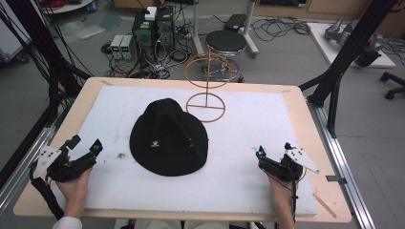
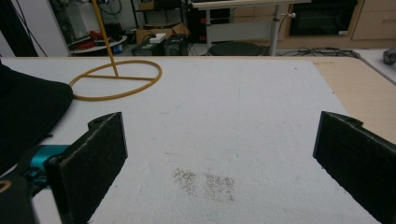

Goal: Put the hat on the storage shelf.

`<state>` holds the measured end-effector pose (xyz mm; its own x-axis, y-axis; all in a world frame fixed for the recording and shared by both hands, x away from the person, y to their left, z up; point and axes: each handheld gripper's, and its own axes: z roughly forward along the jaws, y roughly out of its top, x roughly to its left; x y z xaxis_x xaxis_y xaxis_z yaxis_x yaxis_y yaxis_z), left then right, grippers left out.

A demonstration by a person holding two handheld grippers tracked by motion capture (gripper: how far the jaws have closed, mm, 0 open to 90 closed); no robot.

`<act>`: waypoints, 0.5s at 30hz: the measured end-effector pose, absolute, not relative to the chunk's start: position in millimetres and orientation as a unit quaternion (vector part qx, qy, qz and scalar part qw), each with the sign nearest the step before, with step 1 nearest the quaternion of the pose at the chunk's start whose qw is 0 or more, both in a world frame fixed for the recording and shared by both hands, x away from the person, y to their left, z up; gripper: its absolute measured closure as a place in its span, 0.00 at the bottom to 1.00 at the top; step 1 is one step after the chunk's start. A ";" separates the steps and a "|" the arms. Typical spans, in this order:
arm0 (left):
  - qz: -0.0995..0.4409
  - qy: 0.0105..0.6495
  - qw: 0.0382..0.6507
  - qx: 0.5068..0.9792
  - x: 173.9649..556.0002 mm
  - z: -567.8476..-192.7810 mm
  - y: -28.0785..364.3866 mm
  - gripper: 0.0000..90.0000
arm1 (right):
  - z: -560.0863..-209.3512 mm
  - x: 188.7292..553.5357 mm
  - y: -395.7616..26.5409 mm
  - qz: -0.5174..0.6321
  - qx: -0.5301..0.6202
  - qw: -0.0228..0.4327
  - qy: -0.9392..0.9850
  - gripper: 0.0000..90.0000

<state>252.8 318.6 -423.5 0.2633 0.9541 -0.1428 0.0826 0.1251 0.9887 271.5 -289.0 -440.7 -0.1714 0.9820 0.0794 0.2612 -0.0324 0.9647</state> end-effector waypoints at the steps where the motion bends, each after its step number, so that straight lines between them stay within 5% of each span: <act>1: 0.376 0.476 0.579 0.544 252.8 -423.5 318.6 0.21 | -440.8 271.5 -288.8 0.488 0.528 0.368 0.590 0.02; 15: 0.326 0.442 0.626 0.554 256.4 -384.1 304.3 0.23 | -440.2 271.4 -290.1 0.488 0.529 0.366 0.590 0.02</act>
